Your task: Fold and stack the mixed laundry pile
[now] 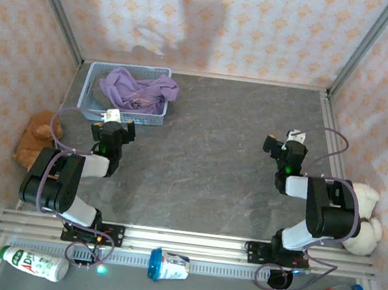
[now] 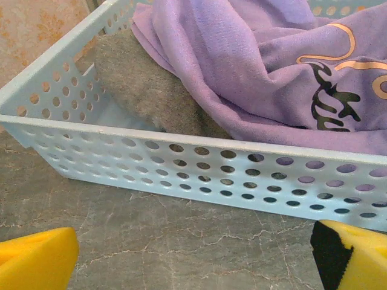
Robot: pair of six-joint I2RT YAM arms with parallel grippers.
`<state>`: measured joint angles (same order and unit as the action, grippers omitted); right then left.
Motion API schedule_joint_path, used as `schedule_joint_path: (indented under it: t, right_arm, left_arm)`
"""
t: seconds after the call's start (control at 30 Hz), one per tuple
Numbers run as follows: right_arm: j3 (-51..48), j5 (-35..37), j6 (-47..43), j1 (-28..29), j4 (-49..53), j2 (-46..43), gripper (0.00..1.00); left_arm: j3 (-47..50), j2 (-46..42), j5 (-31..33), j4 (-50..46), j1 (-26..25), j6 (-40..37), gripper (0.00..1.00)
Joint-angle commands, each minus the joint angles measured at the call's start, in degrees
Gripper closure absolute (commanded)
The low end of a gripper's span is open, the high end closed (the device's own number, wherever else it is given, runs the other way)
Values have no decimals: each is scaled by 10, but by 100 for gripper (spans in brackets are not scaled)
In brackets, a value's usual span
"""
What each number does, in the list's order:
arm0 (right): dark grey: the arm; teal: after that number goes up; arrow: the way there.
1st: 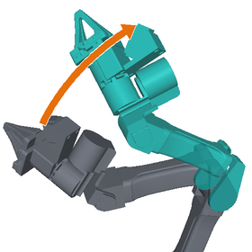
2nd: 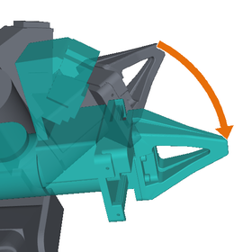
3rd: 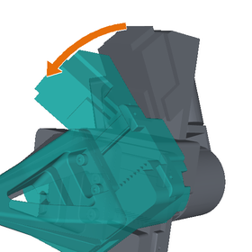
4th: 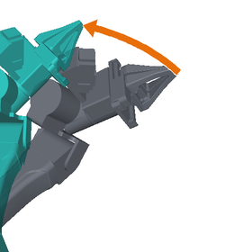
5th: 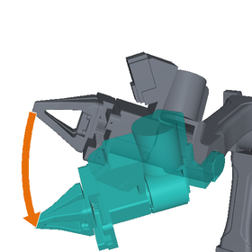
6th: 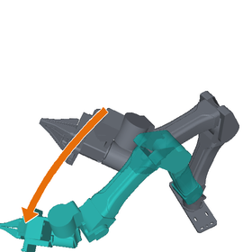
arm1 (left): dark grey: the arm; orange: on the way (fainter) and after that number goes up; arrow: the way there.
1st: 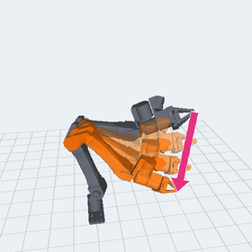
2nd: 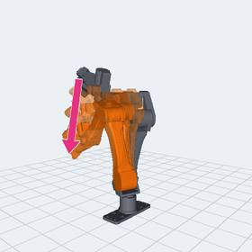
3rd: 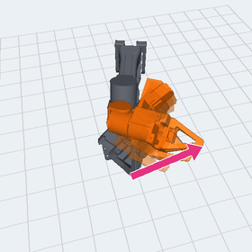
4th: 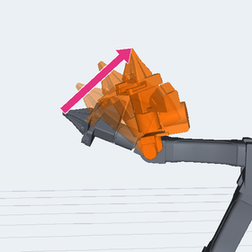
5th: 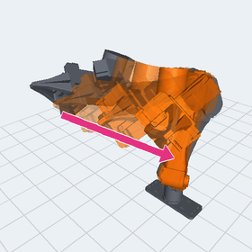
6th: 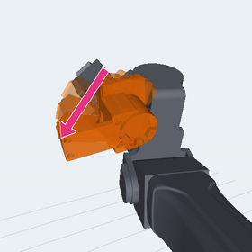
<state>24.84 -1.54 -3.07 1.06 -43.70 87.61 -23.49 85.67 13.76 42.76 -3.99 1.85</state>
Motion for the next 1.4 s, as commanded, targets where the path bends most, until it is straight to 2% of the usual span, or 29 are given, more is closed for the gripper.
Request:
schedule_joint_path:
  t: [0.0,1.23,1.3,1.37]
  right_arm:
    - [-5,2,-2,-2,-3,-4,1]
    - [-5,7,2,-4,-1,-7,1]
    - [8,11,3,-4,35,-25,1]
    - [19,6,0,-3,72,-48,1]
  left_arm:
    - [-2,0,1,8,4,-3,0]
    - [-2,-2,4,10,3,-3,0]
    - [-13,-17,16,-20,3,4,0]
    - [-45,-41,23,-102,3,10,0]
